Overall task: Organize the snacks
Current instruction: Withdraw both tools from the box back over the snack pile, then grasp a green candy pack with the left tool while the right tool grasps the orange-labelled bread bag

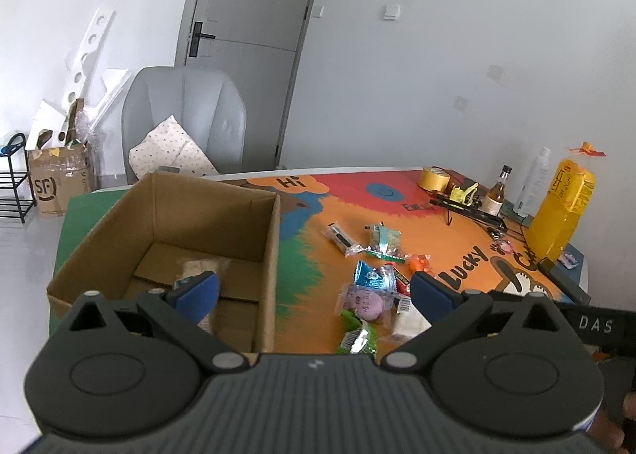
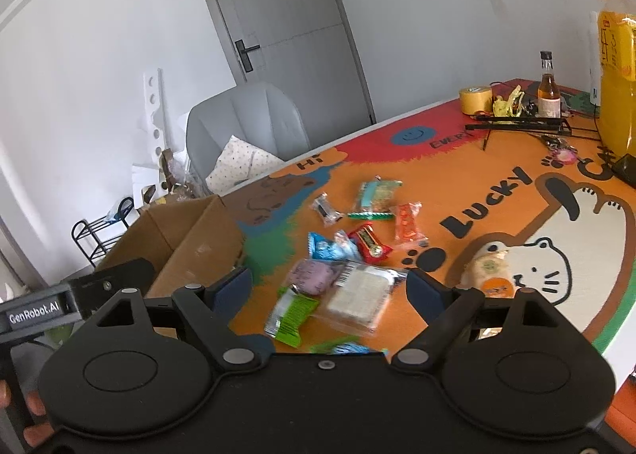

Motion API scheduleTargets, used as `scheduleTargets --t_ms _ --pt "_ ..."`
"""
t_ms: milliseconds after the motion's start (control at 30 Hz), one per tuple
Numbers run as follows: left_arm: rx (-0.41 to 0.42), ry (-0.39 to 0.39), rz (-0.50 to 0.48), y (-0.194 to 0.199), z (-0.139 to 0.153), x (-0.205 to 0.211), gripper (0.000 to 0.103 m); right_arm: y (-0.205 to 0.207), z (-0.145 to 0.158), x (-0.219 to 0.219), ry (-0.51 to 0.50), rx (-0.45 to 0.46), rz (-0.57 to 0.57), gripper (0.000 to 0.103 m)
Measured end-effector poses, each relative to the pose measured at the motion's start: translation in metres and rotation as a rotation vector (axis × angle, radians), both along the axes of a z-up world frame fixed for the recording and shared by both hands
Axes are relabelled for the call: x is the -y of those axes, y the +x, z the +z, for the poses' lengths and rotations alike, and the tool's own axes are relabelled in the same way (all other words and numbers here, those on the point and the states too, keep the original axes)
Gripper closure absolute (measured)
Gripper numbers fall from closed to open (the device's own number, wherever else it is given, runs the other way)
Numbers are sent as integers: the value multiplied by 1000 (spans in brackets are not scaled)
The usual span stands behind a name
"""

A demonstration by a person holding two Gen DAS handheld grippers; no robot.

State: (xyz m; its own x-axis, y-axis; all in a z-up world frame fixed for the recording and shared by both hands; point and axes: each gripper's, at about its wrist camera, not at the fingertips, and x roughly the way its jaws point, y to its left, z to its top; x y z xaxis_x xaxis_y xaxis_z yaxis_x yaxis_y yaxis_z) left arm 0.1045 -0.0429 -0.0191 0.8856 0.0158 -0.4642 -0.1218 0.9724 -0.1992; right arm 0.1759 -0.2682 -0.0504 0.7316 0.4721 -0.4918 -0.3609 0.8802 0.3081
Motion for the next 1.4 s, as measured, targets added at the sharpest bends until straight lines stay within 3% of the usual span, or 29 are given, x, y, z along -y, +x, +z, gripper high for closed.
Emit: scheduleTargets --t_ms 500,600,1067,1400 --pt "6 77 80 6 -12 43 3 13 -31 44 25 -6 52 17" --pt "26 148 106 8 -17 55 4 17 -41 57 30 -9 37 17" --pt "-69 189 75 40 -50 74 38 41 -79 81 -1 18 -33 14" --pt "-137 162 37 64 -75 78 39 45 -94 69 -90 55 -68 14"
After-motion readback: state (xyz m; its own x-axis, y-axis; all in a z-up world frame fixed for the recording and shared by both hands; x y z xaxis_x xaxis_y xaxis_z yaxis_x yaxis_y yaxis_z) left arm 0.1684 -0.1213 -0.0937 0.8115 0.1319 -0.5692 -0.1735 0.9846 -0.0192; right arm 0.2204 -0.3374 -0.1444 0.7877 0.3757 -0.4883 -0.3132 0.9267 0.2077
